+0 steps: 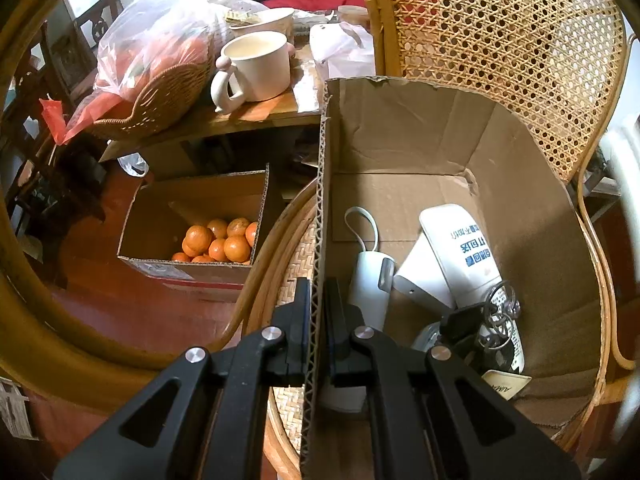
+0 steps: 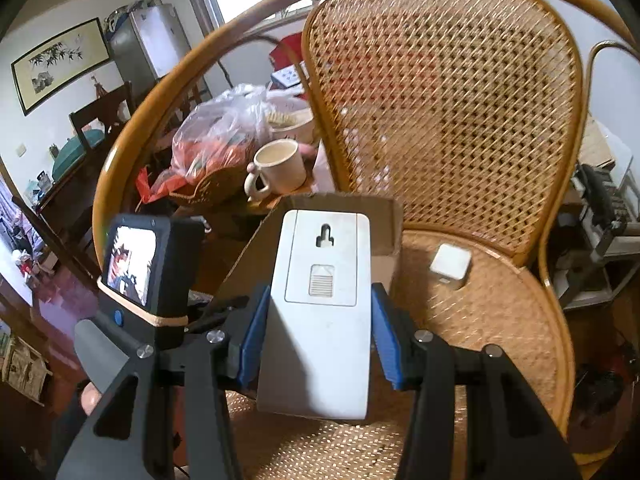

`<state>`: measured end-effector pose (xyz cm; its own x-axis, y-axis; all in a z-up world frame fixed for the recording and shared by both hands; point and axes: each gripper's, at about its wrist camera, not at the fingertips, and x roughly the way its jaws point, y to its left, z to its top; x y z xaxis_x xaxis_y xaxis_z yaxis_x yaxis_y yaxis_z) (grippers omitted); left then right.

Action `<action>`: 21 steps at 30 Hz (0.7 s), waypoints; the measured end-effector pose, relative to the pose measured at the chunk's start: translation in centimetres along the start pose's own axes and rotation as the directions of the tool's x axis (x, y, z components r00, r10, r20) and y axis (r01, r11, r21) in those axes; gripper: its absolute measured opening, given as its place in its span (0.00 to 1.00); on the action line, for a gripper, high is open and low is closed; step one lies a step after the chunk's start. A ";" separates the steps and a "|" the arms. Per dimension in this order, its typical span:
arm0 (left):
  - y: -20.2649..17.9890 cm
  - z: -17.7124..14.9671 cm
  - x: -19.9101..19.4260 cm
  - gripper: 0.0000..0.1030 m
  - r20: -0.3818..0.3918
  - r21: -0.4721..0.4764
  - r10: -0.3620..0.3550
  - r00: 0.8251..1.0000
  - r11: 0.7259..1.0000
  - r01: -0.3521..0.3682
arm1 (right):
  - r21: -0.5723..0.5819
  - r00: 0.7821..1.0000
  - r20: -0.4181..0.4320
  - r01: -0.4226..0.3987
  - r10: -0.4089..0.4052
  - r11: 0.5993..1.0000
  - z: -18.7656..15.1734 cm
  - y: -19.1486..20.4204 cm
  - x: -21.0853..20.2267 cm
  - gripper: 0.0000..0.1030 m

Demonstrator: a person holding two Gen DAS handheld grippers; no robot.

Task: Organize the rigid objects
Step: 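Lower the wall plate into the box and open the right tool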

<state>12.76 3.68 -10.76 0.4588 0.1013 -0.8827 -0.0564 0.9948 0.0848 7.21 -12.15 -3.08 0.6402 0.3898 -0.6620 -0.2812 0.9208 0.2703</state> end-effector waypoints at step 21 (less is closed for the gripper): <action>0.4 0.0 -0.1 0.06 0.000 0.005 -0.022 1.000 1.000 0.022 | 0.046 0.999 -0.046 0.015 -0.013 0.999 -0.1 -1.8 2.8 0.83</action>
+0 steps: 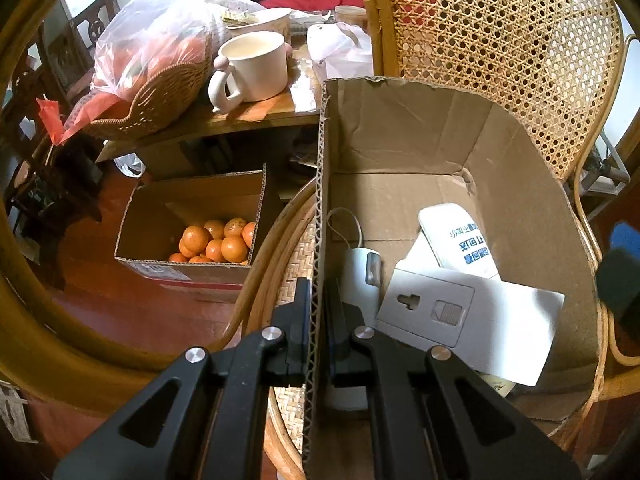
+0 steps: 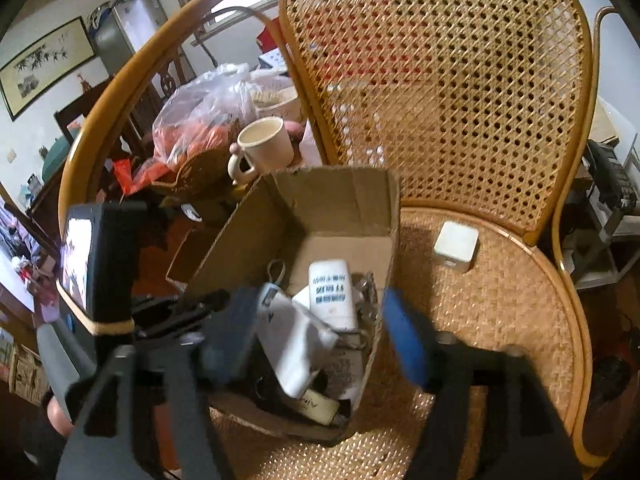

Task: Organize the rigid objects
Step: 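Lower the wall plate into the box and open the right tool, then move the right tool back to the white charger cube on the seat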

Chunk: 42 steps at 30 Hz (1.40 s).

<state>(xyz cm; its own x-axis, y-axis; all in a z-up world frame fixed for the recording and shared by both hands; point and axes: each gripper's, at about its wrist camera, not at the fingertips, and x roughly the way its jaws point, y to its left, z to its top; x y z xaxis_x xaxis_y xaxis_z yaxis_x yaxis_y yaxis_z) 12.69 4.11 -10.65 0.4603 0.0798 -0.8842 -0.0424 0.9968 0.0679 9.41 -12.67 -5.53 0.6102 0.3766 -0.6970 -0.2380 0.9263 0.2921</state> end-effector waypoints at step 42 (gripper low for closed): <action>0.1 0.2 -0.2 0.06 0.009 -0.010 -0.012 1.000 1.000 0.012 | 0.272 0.956 -0.121 0.290 -0.266 0.918 4.2 -14.0 16.3 0.93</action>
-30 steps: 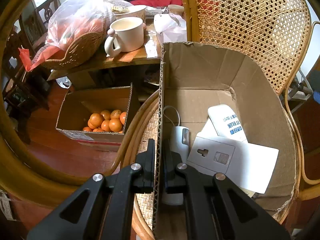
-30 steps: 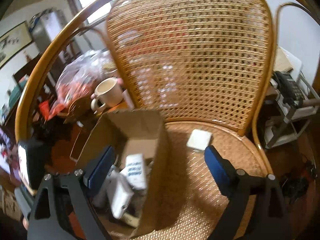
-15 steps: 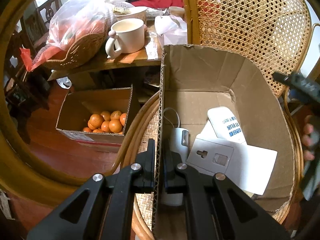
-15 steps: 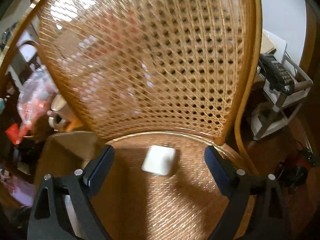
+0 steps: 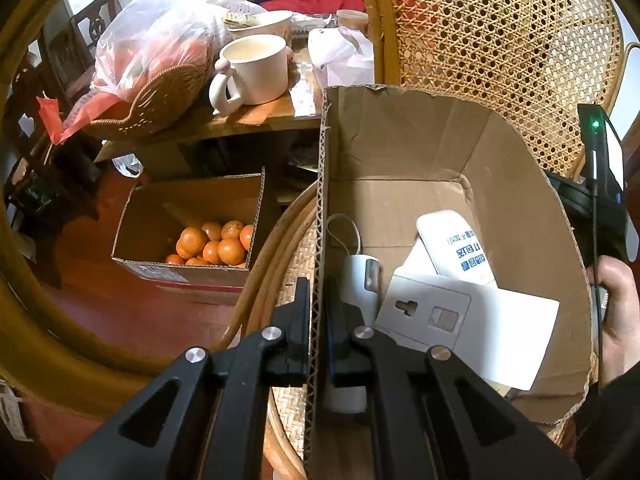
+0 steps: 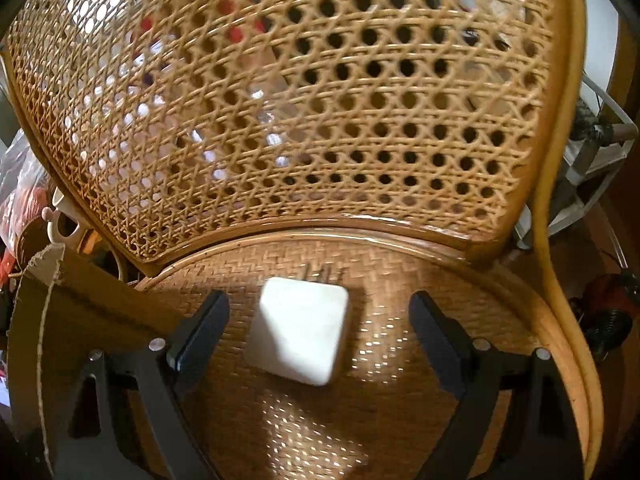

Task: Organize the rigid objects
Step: 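Move the right tool back to the white charger cube on the seat, then close the right tool on the white charger cube and lift it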

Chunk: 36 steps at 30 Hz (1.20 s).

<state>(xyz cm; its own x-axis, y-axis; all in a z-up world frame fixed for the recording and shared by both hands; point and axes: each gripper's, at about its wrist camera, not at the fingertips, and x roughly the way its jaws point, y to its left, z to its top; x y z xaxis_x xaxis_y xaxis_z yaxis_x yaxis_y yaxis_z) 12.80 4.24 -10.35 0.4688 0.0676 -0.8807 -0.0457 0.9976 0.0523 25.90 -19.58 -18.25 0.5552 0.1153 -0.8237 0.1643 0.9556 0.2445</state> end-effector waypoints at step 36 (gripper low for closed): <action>-0.7 -0.1 0.1 0.05 0.006 0.035 0.025 1.000 0.999 -0.026 | -0.093 0.973 0.028 0.231 -0.230 0.968 -3.4 -2.0 -0.3 0.52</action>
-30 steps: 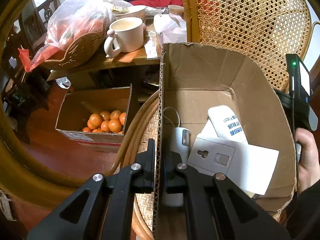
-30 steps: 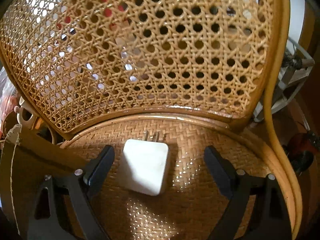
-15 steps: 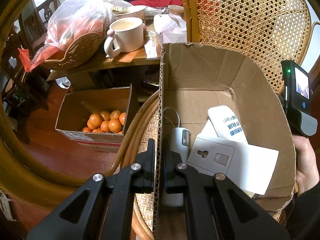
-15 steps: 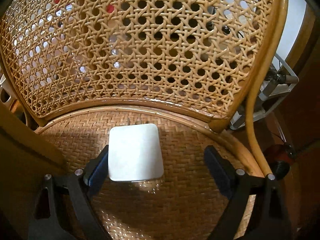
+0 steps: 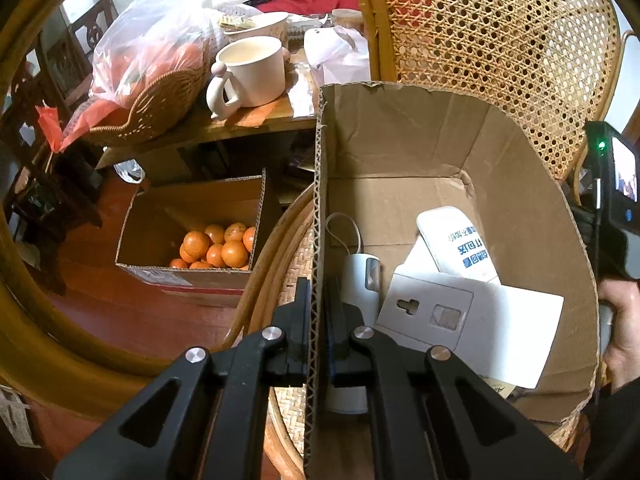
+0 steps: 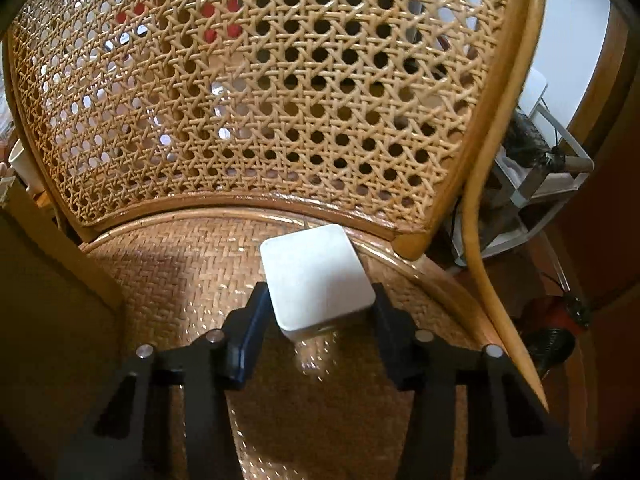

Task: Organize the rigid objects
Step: 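Close the right tool on the white charger cube and lift it, then carry the charger cube into the box and open the right tool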

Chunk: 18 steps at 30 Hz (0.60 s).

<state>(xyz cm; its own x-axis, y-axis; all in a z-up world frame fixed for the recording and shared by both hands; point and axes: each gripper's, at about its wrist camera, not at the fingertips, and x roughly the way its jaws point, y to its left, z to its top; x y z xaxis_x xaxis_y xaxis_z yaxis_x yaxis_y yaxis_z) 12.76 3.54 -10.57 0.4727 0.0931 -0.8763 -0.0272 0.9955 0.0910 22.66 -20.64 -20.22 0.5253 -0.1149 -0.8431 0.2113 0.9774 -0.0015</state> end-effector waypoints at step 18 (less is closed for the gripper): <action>0.6 0.3 0.2 0.05 -0.005 -0.026 -0.025 1.000 0.999 0.025 | 0.024 0.969 0.127 -0.215 0.211 0.976 2.2 -2.5 -14.0 0.48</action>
<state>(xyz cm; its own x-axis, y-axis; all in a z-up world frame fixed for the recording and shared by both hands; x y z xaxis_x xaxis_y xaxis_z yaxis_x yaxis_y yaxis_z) 13.10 4.12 -10.59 0.4684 0.0681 -0.8809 -0.0386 0.9976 0.0566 16.60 -21.88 -7.27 0.6585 0.0719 -0.7491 0.1128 0.9747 0.1927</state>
